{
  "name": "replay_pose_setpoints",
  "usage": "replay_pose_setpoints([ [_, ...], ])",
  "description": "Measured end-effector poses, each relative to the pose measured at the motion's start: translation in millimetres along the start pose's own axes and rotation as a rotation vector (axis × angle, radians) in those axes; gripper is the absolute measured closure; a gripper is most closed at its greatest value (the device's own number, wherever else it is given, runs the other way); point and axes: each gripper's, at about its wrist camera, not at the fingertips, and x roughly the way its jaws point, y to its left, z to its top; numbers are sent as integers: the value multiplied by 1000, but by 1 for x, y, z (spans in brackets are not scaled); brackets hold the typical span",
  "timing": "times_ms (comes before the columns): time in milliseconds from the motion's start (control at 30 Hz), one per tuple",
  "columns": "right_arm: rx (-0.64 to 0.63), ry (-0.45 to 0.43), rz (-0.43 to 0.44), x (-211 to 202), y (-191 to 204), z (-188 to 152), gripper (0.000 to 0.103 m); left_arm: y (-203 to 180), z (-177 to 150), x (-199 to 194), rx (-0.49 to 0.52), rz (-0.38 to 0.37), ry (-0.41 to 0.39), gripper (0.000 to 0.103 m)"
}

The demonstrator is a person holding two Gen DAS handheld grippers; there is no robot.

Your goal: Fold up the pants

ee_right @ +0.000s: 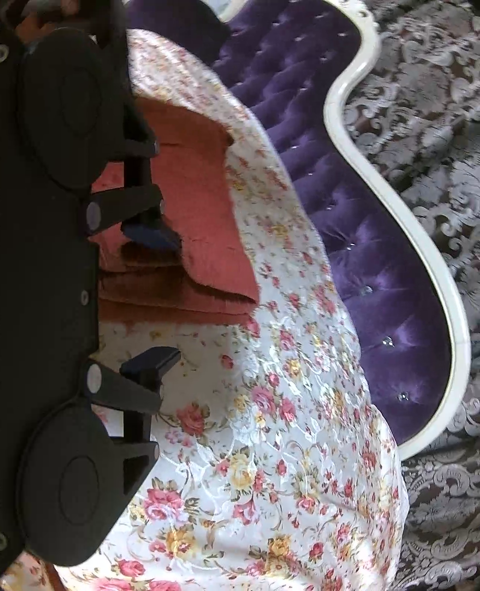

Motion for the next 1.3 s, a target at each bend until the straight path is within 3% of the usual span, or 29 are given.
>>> replay_pose_setpoints([
  [400, 12, -83, 33, -3, 12, 10, 37, 5, -4, -8, -2, -11, -14, 59],
  [533, 5, -27, 47, 10, 17, 10, 34, 3, -5, -10, -1, -9, -13, 59],
  [667, -56, 76, -7, 33, 25, 4, 33, 3, -5, -11, -9, -11, -15, 59],
  [767, -116, 68, -30, 37, 34, -2, 46, 6, -5, -14, -36, -22, -27, 59],
  [867, -301, 38, -91, 34, 63, -8, 67, 12, -4, -21, -72, -21, -62, 59],
  [900, -344, 26, -81, 30, 69, -9, 74, 14, -2, -25, -79, -15, -80, 59],
  [967, -333, -15, 11, 17, 68, -4, 77, 17, 2, -32, -88, -6, -110, 59],
  [1033, -243, -24, 45, 11, 52, 0, 77, 16, 8, -34, -85, -7, -120, 59],
  [1133, -242, 93, -49, 36, 32, -8, 64, 11, 14, -28, -78, -15, -115, 59],
  [1200, -239, 76, -51, 33, 29, -9, 55, 6, 15, -20, -59, -13, -97, 59],
  [1300, -269, 54, -92, 22, 37, -1, 49, 5, 11, -4, -49, 14, -50, 59],
])
